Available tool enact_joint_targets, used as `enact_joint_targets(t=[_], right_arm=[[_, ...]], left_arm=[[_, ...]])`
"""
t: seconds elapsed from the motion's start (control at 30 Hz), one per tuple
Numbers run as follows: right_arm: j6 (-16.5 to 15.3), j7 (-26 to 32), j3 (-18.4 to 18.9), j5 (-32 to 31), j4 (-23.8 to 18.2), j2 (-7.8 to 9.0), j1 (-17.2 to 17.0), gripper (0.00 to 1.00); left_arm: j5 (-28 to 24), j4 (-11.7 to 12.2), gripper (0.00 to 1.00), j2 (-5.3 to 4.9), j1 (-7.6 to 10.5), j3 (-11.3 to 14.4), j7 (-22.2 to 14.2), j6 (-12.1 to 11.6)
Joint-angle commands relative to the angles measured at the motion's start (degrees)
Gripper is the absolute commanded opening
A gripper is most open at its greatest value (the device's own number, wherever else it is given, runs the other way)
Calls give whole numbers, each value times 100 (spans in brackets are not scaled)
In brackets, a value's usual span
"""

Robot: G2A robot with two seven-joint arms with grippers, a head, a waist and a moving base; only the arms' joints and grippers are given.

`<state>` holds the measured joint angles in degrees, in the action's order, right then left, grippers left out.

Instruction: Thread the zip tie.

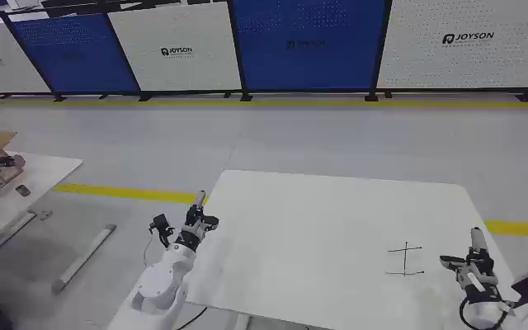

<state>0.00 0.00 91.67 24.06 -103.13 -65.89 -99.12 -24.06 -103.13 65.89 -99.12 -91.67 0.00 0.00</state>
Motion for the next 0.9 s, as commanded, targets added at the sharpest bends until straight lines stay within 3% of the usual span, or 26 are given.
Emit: enact_joint_targets(t=[0.0, 0.03, 0.07, 0.1, 0.13, 0.17, 0.2, 0.23, 0.27, 0.3, 0.33, 0.37, 0.4, 0.43, 0.47, 0.5, 0.53, 0.57, 0.73, 0.87], right_arm=[[0, 0, 0, 0, 0, 0, 0, 78], [0, 0, 0, 0, 0, 0, 0, 78], [0, 0, 0, 0, 0, 0, 0, 100], [0, 0, 0, 0, 0, 0, 0, 78], [0, 0, 0, 0, 0, 0, 0, 78], [0, 0, 0, 0, 0, 0, 0, 100], [0, 0, 0, 0, 0, 0, 0, 100], [0, 0, 0, 0, 0, 0, 0, 78], [0, 0, 0, 0, 0, 0, 0, 78], [0, 0, 0, 0, 0, 0, 0, 78], [0, 0, 0, 0, 0, 0, 0, 78], [0, 0, 0, 0, 0, 0, 0, 78], [0, 0, 0, 0, 0, 0, 0, 78], [0, 0, 0, 0, 0, 0, 0, 78], [0, 0, 0, 0, 0, 0, 0, 100], [0, 0, 0, 0, 0, 0, 0, 100], [0, 0, 0, 0, 0, 0, 0, 78], [-4, 30, -7, -14, -6, 0, 3, 100], [-156, 514, 82, -132, -28, 15, -43, 100], [-122, 1569, 334, -264, -119, 84, -135, 100]], left_arm=[[0, 0, 100, 0, 0, 0, 0, 0], [0, 0, 78, 0, 0, 0, 0, 0], [0, 0, 100, 0, 0, 0, 0, 0], [0, 0, 78, 0, 0, 0, 0, 0], [0, 0, 100, 0, 0, 0, 0, 0], [0, 0, 100, 0, 0, 0, 0, 0], [0, 0, 100, 0, 0, 0, 0, 0], [0, 0, 78, 0, 0, 0, 0, 0], [0, 0, 100, 0, 0, 0, 0, 0], [0, 0, 100, 0, 0, 0, 0, 0], [0, 0, 78, 0, 0, 0, 0, 0], [0, 0, 78, 0, 0, 0, 0, 0], [0, 0, 100, 0, 0, 0, 0, 0], [0, 0, 78, 0, 0, 0, 0, 0], [0, 0, 100, 0, 0, 0, 0, 0], [0, 0, 78, 0, 0, 0, 0, 0], [0, 0, 78, 0, 0, 0, 0, 0], [0, 0, 100, 0, 0, 0, 0, 0], [0, 0, 100, 0, 0, 0, 0, 0], [0, 0, 100, 0, 0, 0, 0, 0]])
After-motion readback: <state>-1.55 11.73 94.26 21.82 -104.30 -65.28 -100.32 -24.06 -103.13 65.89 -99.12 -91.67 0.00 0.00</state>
